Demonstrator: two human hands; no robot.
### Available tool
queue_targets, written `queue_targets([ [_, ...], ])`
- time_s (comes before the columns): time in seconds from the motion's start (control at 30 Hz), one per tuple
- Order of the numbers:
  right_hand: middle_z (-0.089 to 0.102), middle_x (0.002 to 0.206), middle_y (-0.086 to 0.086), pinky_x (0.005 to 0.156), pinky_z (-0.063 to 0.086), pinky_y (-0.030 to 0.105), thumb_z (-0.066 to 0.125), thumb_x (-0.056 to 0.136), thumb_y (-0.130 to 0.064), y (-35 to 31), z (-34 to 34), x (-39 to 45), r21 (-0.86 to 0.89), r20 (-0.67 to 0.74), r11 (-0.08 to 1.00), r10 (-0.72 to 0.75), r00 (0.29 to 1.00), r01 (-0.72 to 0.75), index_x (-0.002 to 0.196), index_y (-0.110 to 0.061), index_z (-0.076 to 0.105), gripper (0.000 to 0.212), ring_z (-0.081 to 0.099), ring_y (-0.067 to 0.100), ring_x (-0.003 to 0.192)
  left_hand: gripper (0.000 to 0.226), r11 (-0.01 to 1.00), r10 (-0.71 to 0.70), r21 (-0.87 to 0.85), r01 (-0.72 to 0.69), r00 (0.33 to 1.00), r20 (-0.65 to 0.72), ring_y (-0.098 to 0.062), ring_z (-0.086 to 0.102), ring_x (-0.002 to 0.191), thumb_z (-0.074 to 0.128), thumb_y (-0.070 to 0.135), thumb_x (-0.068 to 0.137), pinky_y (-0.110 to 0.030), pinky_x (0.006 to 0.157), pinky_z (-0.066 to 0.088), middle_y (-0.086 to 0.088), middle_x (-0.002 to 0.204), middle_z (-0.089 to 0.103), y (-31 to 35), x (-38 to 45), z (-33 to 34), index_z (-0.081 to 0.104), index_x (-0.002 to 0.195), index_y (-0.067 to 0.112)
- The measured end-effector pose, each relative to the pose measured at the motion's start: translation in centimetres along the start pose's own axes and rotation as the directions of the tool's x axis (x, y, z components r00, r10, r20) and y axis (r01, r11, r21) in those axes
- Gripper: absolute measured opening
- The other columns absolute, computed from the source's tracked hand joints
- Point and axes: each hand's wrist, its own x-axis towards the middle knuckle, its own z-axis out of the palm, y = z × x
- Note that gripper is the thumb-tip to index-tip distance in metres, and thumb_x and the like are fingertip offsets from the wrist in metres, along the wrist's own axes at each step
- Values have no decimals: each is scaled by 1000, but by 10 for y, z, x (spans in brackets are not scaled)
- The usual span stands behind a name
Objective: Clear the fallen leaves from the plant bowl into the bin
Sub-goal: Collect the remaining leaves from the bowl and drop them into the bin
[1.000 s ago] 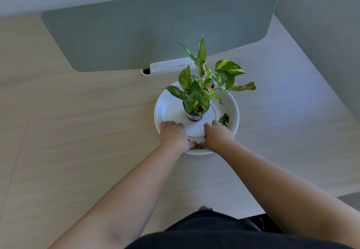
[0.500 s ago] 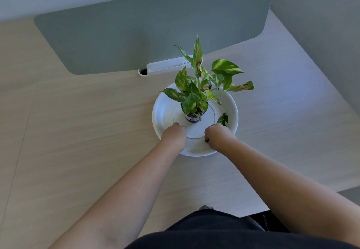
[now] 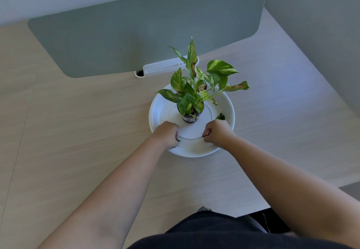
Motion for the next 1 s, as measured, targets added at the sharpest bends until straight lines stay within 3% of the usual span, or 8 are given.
queue_targets([
  [0.17, 64, 76, -11, 59, 43, 14, 70, 75, -7, -1, -6, -13, 267, -52, 962, 67, 996, -50, 82, -8, 74, 8, 56, 6, 72, 10, 943, -80, -323, 76, 997, 2, -11, 56, 72, 73, 8, 68, -18, 59, 42, 6, 77, 62, 0, 1, -17, 65, 73, 12],
  [0.3, 66, 70, -5, 60, 51, 20, 70, 75, -5, 2, -9, -21, 473, -45, 875, 137, 990, -100, 79, -9, 73, 7, 60, 11, 67, 10, 830, -165, -536, 153, 986, 26, -11, 59, 66, 72, 6, 69, -19, 60, 48, 0, 73, 65, 6, -4, -27, 66, 72, 13],
  [0.4, 69, 73, 6, 71, 58, 26, 72, 73, 0, 9, -13, -27, 695, -15, 708, 189, 982, -126, 74, -8, 71, 8, 65, 17, 70, 12, 710, -208, -680, 184, 977, 47, -11, 58, 59, 71, 0, 71, -11, 48, 46, -3, 70, 62, 11, -13, -26, 64, 72, 10],
  [0.53, 65, 74, 10, 64, 55, 23, 73, 72, 8, 21, -22, -40, 903, 32, 413, 212, 977, -119, 75, -2, 68, 12, 64, 21, 66, 16, 625, -216, -755, 197, 973, 75, -11, 59, 59, 70, -5, 72, -12, 50, 48, -5, 69, 60, 28, -24, -10, 62, 71, 9],
  [0.63, 65, 78, 10, 61, 55, 21, 71, 74, 8, 38, -27, -55, 949, 93, 278, 214, 972, -152, 79, -1, 65, 12, 63, 19, 67, 19, 551, -150, -813, 188, 981, 126, -17, 61, 67, 69, -8, 73, -19, 58, 53, -9, 74, 62, 55, -29, 14, 61, 71, 9],
  [0.73, 66, 81, 11, 63, 55, 21, 68, 78, 8, 60, -30, -74, 962, 143, 202, 197, 970, -183, 82, -2, 63, 12, 66, 18, 72, 22, 483, -45, -860, 165, 986, 163, -13, 60, 58, 67, -11, 73, -18, 52, 48, -11, 71, 61, 92, -36, 38, 59, 67, 9],
  [1.0, 62, 80, 11, 57, 55, 17, 62, 82, 10, 148, -49, -143, 996, 83, -12, 342, 936, -84, 81, -4, 60, 14, 62, 19, 74, 24, 502, 90, -855, 131, 975, 202, -15, 58, 61, 65, -12, 74, -16, 52, 48, -9, 69, 61, 198, -35, 73, 58, 66, 9],
])
